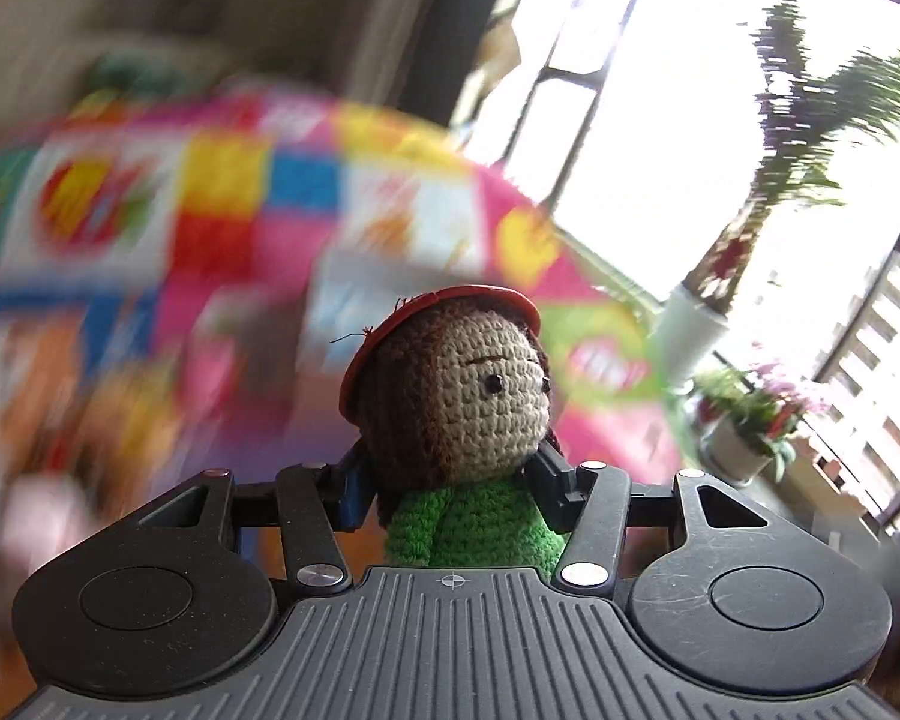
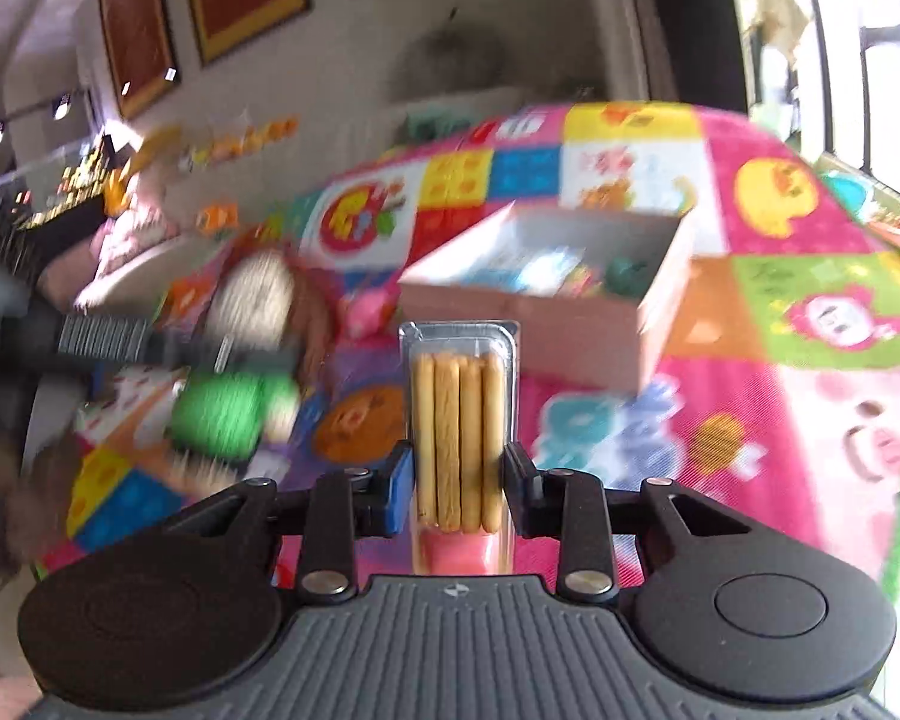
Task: Organize objects
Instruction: 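Lower the crocheted doll into the pink box with left gripper while right holds biscuit pack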
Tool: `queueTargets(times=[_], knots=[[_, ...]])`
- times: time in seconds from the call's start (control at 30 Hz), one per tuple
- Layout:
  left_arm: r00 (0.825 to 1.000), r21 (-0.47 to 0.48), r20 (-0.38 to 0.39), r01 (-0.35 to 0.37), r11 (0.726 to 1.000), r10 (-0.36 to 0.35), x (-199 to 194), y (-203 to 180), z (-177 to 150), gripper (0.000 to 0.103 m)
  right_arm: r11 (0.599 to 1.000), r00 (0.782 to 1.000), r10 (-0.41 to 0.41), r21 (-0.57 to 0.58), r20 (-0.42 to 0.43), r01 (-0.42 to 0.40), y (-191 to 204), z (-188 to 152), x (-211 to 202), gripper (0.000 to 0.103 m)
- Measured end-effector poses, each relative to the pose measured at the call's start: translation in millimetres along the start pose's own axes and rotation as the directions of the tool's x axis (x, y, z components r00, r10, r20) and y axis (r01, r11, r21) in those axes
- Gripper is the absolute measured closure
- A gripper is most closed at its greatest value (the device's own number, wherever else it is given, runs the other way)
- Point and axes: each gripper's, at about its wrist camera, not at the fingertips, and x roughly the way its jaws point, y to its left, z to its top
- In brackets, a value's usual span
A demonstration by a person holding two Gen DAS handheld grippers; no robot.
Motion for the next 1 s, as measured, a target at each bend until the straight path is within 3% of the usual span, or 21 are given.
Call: queueTargets(times=[0.07,0.17,0.23,0.33,0.37,0.47,0.53,0.6,0.73,0.87,0.93,1.0], knots=[[0.999,0.044,0.016,0.044,0.998,-0.044,34,-11,38,0.046,0.999,0.999,-0.02,0.028,0.03,0.019,-9,2,-3,0.072],[0.999,0.069,-0.007,0.047,0.997,-0.046,96,-18,77,0.046,0.996,0.998,-0.043,0.078,0.042,0.04,-24,3,-5,0.072],[0.994,0.042,-0.102,0.039,0.998,-0.034,139,-16,88,0.046,0.994,0.998,-0.058,0.098,0.038,0.054,-33,4,-9,0.072],[0.955,-0.056,-0.281,0.086,0.995,-0.098,191,-7,82,0.045,0.99,0.996,-0.082,0.115,0.032,0.078,-46,2,-16,0.072],[0.948,-0.039,-0.308,0.07,0.997,-0.078,202,-9,77,0.045,0.989,0.995,-0.091,0.119,0.032,0.086,-50,1,-17,0.072],[0.943,0.119,-0.321,-0.055,0.991,0.091,228,-19,61,0.041,0.988,0.994,-0.102,0.121,0.041,0.096,-56,3,-17,0.072],[0.938,0.107,-0.336,-0.056,0.993,0.089,233,-12,59,0.041,0.988,0.994,-0.096,0.128,0.046,0.089,-57,5,-15,0.072],[0.948,0.064,-0.312,-0.043,0.997,0.061,222,-4,63,0.041,0.989,0.995,-0.082,0.132,0.053,0.074,-58,7,-15,0.075],[0.987,0.032,-0.156,-0.032,0.999,0.037,179,9,77,0.041,0.99,0.995,-0.091,0.111,0.027,0.087,-57,10,-3,0.076],[0.997,-0.052,-0.053,-0.064,0.997,0.062,140,30,75,0.042,0.983,0.99,-0.135,0.12,-0.036,0.139,-59,6,17,0.068],[0.996,-0.066,-0.061,-0.073,0.995,0.069,136,41,66,0.042,0.976,0.984,-0.166,0.135,-0.067,0.173,-60,2,29,0.057],[0.99,-0.074,-0.142,-0.025,0.997,0.014,145,46,61,0.043,0.969,0.979,-0.181,0.151,-0.096,0.194,-62,-1,42,0.055]])
